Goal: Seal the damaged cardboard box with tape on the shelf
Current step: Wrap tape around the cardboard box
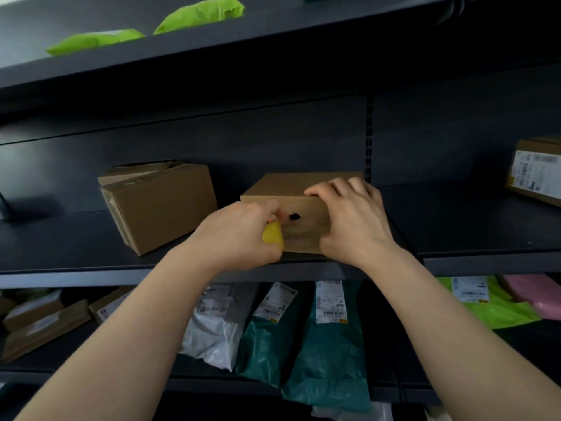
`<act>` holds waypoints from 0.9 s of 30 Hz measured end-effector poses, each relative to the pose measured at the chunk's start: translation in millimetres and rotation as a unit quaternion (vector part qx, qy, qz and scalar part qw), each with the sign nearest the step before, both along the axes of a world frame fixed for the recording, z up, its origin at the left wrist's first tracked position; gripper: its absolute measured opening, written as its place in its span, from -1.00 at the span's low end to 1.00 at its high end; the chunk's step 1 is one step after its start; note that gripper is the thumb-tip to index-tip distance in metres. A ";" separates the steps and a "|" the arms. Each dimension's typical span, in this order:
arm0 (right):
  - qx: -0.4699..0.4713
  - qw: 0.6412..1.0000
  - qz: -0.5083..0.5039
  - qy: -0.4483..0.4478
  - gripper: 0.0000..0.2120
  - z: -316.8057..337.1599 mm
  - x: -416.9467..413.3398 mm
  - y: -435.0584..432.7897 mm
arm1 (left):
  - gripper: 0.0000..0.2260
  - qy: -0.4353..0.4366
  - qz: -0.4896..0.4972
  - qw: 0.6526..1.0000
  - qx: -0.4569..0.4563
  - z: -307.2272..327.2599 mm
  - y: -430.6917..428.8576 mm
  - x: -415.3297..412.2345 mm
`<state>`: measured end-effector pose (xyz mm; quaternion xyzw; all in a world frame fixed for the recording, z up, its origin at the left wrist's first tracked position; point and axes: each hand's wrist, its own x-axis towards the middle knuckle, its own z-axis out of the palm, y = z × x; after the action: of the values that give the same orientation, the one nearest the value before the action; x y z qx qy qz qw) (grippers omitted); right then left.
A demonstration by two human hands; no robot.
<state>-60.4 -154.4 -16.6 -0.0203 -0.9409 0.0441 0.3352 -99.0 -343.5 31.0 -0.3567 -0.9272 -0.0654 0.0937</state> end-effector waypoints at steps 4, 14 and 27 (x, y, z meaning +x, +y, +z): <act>-0.001 1.000 -0.014 0.012 -0.30 -1.2 5.4 -4.5 | -0.61 0.095 0.021 0.995 0.023 -9.5 -9.8 -5.1; -0.052 0.998 -0.020 0.000 -0.34 2.2 10.8 1.4 | -0.37 0.078 0.010 0.996 -0.050 -16.2 -54.9 -21.1; -0.117 0.993 -0.027 0.009 -0.37 -2.0 5.7 0.2 | -0.58 0.092 -0.050 0.991 0.089 15.2 -58.4 -0.9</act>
<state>-54.7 -154.2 -18.6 -0.0840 -0.9255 0.1449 0.3397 -99.9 -401.9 46.2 -0.3976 -0.8862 -0.1190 0.2060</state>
